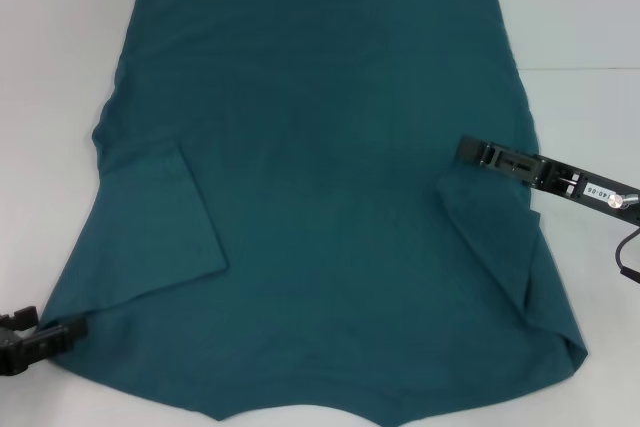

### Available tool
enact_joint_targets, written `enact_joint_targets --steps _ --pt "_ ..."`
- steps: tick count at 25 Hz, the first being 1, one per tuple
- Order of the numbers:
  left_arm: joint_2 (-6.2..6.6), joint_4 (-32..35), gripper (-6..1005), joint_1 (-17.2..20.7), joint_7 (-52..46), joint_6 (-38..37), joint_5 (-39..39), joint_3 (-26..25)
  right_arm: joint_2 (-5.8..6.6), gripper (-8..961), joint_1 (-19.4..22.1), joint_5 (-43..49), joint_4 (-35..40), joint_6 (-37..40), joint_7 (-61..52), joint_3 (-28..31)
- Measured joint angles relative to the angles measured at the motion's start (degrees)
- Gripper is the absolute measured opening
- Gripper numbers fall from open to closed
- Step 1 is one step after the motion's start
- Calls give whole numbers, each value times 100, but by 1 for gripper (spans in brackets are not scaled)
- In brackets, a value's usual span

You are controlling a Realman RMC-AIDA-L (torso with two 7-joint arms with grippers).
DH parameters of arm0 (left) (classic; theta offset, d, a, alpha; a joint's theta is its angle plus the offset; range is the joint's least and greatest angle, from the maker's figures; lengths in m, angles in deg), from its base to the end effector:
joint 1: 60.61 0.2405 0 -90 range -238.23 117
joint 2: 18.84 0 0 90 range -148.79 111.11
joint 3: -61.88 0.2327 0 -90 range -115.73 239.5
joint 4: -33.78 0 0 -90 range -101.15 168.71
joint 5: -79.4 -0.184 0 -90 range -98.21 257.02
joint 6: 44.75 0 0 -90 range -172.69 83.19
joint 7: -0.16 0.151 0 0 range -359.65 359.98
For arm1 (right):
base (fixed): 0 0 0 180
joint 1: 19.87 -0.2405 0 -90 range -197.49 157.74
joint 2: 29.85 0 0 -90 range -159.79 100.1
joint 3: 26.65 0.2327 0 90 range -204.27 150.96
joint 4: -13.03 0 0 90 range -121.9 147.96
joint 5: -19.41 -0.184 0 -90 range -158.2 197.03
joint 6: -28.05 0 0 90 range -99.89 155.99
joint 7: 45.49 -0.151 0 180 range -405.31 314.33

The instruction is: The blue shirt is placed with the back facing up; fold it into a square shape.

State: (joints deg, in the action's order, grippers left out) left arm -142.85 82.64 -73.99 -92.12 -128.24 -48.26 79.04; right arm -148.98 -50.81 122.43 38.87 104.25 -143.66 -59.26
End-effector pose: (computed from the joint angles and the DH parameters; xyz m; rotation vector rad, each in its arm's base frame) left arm -0.3459 0.2266 0.0409 -2.1017 -1.2976 -0.5191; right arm 0.2444 0.3284 0.0052 -2.1976 1.3411 1.0342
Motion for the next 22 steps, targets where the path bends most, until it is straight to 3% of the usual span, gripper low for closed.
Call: enact_joint_targets --steps 22 --pt "-1 -58 926 -144 9 -437 -164 177 3 901 46 -10 0 53 0 26"
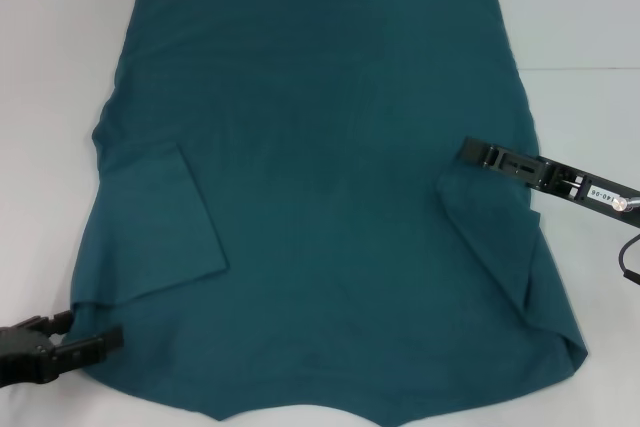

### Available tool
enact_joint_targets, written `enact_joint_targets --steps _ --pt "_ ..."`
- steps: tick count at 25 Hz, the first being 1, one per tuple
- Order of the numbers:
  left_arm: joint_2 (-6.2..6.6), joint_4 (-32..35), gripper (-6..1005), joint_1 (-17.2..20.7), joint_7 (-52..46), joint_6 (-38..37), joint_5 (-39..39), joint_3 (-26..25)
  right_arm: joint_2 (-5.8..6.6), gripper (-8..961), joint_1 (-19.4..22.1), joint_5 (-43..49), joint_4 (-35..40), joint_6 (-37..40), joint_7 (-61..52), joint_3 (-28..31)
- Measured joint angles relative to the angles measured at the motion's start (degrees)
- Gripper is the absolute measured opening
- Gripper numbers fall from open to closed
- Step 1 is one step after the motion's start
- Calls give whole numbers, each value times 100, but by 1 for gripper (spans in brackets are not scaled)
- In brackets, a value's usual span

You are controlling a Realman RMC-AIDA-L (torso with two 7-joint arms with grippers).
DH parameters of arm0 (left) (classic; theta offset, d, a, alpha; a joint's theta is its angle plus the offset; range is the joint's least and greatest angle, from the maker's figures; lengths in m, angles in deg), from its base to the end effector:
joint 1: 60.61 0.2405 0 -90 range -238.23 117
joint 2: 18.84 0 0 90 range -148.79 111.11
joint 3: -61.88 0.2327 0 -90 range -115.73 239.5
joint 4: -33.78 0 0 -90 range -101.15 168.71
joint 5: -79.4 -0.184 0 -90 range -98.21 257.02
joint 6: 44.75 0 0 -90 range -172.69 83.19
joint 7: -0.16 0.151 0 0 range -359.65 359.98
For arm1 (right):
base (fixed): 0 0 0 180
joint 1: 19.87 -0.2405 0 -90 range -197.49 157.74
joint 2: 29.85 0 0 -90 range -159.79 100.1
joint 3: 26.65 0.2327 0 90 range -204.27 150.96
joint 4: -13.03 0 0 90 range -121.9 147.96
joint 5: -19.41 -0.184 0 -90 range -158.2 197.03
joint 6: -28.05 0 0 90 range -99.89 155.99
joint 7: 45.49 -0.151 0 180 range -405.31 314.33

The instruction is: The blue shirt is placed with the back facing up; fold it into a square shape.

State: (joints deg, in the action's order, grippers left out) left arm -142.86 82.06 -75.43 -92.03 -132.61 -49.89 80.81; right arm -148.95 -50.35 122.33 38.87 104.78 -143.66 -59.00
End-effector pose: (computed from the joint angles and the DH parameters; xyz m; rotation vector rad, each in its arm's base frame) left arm -0.3294 0.2276 0.0295 -2.2353 -1.2860 -0.5460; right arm 0.2461 0.3261 0.0062 -2.1917 1.3469 1.0430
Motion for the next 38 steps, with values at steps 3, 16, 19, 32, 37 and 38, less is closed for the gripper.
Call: enact_joint_targets --steps 3,16,19,32,37,38 --pt "1 -3 926 -11 0 -3 0 13 1 901 4 0 0 1 0 0" --pt "23 37 759 -83 -18 81 1 59 -7 900 15 -9 0 36 0 23" --pt "26 39 696 -91 -36 175 1 59 -8 900 19 -9 0 53 0 33" --pt "27 41 101 -122 -51 217 1 84 3 901 43 -8 0 79 0 62" --pt "27 35 18 -137 -53 217 -44 87 27 901 88 -8 0 74 -1 62" --pt "27 35 16 -144 -53 217 -69 87 30 901 97 -8 0 72 -3 62"
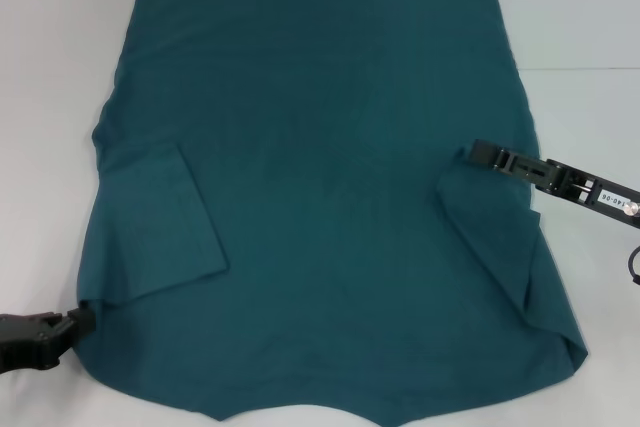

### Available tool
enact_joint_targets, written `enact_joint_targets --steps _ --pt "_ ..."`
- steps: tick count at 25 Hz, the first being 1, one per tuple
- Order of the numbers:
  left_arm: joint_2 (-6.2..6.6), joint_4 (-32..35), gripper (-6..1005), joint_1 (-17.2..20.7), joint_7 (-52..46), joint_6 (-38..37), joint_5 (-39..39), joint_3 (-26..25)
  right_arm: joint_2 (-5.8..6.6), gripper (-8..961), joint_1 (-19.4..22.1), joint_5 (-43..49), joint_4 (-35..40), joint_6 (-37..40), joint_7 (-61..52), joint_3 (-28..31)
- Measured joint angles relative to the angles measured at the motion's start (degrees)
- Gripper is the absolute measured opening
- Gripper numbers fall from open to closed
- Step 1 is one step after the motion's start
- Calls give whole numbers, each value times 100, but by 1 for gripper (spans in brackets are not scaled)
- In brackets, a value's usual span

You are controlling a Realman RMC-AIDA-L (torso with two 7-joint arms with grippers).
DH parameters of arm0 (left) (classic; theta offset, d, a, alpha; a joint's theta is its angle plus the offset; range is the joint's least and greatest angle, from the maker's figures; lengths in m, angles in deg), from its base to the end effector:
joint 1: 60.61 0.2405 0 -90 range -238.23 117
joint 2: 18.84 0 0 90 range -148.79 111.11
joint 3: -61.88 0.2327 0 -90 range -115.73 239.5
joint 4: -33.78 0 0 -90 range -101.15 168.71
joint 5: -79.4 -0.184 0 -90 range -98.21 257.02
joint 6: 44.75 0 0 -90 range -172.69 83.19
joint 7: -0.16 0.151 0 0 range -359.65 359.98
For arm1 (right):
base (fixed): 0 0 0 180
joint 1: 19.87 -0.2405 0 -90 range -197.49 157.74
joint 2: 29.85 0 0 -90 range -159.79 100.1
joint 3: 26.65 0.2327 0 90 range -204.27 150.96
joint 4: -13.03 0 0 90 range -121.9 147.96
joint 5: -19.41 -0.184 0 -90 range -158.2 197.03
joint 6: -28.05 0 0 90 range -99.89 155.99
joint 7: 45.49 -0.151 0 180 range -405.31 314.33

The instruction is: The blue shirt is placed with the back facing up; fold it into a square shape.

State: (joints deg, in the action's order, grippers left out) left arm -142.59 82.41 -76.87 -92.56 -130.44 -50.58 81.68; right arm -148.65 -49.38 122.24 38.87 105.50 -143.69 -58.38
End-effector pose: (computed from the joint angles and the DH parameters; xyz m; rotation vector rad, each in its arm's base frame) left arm -0.3292 0.2382 0.0313 -2.2379 -1.2616 -0.5027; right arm 0.2516 0.3222 0.0098 -2.1730 1.3575 1.0515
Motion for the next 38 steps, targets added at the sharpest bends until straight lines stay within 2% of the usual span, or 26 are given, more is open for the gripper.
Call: enact_joint_targets --steps 7,18,29,38 --pt "2 -1 2 -14 -3 -3 -50 -2 47 901 17 36 0 -41 -71 -31" --pt "33 222 2 -12 -162 -247 -192 -47 451 889 83 798 61 31 -851 -101" --pt "60 274 2 -19 -219 -374 -210 -35 751 866 300 1350 98 436 -1281 -91" --pt "69 294 3 -85 -245 -379 -212 -23 762 847 350 1987 230 409 -1700 -64"
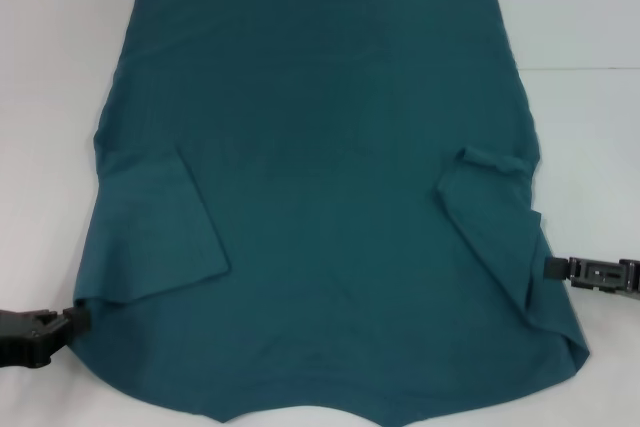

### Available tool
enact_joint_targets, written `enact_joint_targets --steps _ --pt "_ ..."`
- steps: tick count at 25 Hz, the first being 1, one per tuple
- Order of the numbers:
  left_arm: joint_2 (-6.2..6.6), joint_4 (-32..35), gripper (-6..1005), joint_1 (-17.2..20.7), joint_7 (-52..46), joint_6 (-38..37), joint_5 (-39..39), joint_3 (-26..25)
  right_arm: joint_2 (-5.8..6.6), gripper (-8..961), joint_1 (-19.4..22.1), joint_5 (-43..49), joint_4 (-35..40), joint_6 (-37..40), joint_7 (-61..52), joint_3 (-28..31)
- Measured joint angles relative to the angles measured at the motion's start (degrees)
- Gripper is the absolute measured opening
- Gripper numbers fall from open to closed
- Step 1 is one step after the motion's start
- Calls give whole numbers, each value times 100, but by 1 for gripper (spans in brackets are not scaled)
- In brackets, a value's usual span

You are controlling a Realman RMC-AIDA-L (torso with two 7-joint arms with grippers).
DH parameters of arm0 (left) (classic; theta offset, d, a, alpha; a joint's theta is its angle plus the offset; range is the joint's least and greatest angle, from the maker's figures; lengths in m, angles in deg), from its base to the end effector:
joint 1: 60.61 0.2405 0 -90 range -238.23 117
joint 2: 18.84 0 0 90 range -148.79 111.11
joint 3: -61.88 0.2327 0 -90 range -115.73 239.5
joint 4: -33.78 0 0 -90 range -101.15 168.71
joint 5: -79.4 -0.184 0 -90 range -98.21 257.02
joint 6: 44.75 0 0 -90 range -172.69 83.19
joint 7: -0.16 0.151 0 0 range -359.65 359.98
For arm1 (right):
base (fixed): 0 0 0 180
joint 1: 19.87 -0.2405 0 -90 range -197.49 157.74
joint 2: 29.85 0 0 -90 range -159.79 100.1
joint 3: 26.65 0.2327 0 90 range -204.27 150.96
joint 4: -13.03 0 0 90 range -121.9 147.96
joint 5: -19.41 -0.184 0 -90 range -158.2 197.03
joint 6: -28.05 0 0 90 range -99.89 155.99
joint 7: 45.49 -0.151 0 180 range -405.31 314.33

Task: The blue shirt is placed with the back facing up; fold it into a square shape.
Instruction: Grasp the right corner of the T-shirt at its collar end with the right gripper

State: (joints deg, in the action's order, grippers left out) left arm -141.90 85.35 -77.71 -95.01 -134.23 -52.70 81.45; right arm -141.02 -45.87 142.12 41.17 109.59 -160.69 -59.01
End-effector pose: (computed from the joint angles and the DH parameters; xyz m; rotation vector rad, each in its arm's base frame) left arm -0.3239 0.2389 0.0410 -2.2841 -1.2618 -0.4810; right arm 0.3120 0.2858 0.0349 -2.1975 1.7132 0.6056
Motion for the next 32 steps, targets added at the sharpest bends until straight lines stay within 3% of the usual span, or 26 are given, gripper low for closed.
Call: enact_joint_targets --steps 19,32 --pt "19 -42 3 -84 -8 1 0 3 -6 807 53 545 -10 282 -220 -37" --pt "19 -51 2 -82 -10 12 0 4 -89 780 -29 746 -10 876 -195 -42"
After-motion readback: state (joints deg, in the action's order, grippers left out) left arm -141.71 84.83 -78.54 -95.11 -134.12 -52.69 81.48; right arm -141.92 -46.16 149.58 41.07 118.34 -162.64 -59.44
